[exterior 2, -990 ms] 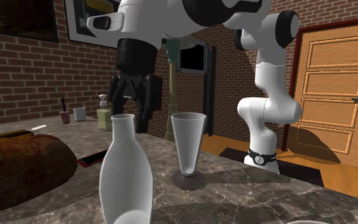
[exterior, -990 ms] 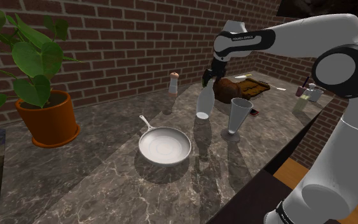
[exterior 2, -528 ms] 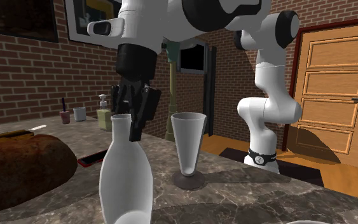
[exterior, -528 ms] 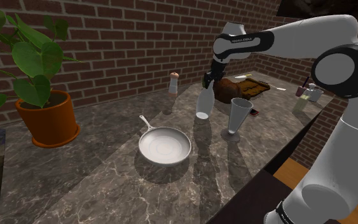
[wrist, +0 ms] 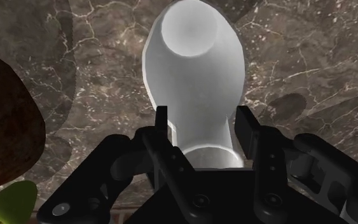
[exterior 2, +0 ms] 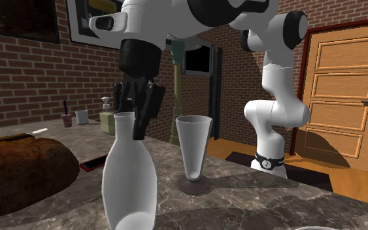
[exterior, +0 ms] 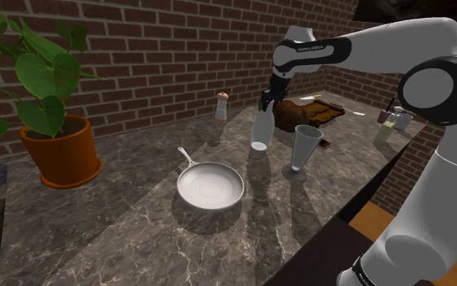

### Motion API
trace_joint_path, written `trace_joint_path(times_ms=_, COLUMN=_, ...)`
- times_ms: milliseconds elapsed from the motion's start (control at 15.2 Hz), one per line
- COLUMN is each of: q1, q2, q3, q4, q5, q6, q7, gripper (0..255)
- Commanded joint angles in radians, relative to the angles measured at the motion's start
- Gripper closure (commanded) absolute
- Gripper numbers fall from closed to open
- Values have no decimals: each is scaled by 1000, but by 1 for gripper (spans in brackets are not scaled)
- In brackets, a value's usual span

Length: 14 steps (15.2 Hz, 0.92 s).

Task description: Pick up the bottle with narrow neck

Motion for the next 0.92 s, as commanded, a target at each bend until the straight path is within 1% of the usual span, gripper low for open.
trace_joint_path(times_ms=0, q1=0, q2=0, q3=0, q4=27, q5=-1, q6=-26, q7=2, gripper=255)
trace_joint_path(times_ms=726, q1=-3, q2=9, q3=-2, q4=186, q5=0, q6=-177, q7=4, gripper=255)
trace_joint_path(times_ms=858, q1=-3, q2=9, q3=-2, q4=189, q5=0, q6=-179, q7=4, gripper=255)
